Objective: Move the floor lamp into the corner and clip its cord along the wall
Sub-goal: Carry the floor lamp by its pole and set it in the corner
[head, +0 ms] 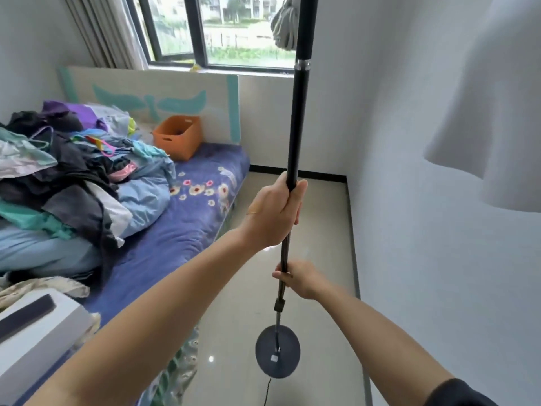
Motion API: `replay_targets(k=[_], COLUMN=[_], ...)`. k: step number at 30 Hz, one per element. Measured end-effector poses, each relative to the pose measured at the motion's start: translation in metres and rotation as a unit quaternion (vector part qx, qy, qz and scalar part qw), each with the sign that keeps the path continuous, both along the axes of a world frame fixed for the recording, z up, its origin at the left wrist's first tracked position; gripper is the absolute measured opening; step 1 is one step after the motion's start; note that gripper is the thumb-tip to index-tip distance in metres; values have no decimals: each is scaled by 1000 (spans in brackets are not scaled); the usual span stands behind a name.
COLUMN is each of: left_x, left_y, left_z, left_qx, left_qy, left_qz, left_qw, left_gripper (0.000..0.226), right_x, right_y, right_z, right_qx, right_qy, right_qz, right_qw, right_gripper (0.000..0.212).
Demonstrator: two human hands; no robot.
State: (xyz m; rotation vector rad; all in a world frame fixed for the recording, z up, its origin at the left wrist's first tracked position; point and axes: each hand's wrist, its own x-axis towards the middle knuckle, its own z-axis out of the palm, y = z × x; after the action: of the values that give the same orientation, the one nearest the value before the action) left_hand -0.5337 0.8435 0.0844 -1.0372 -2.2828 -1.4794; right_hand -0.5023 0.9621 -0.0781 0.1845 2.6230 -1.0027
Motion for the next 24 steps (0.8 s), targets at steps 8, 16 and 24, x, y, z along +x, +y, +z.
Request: replay_targets(k=[8,16,24], left_x=[-129,-290,-432], left_y=[83,188,263], left_z=[-1,-21,8], left_qx=[-33,-39,-20], left_qy=[-10,-25,-26], left_qz=[-67,-62,-40], left_qw=[997,997,999], left_gripper=[35,40,38], right_x=[-116,-271,-412], right_y=[76,175,252], right_z=[-1,-17,7], right_qx=[-4,-21,-63], right_qy=[17,23,30], right_qz=[-39,-19,-29], right_qw=[999,999,997], right_gripper=[24,19,16])
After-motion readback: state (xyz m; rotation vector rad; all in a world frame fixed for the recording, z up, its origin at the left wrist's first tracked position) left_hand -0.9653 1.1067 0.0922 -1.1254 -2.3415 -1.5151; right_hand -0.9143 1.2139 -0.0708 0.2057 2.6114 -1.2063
